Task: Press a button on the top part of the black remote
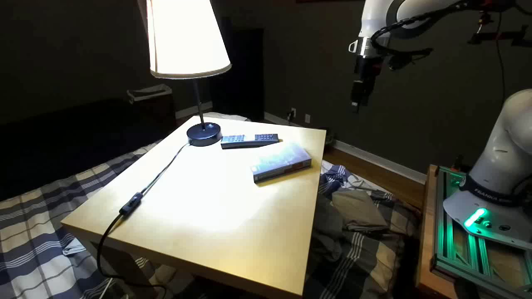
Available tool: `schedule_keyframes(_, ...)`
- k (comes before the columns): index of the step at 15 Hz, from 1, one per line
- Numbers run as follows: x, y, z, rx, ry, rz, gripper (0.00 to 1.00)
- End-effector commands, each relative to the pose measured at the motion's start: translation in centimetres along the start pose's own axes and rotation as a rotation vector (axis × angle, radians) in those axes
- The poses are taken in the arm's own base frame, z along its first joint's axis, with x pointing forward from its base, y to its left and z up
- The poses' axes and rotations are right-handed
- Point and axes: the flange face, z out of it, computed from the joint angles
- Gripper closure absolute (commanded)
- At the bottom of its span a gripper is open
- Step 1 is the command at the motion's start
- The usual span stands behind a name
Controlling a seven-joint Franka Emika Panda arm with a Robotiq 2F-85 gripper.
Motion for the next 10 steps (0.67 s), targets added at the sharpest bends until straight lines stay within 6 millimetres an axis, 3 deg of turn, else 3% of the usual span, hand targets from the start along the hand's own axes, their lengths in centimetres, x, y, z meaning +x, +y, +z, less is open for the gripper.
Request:
schedule_keyframes(1, 0.0, 0.0, 0.0, 0.0, -0.001, 0.0, 0.0)
schedule_keyframes(7, 0.0, 0.0, 0.0, 0.0, -0.001, 0.0, 0.0)
schedule_keyframes(10, 0.7, -4.0, -0.6, 0.021, 0.042, -0.093, 0.0)
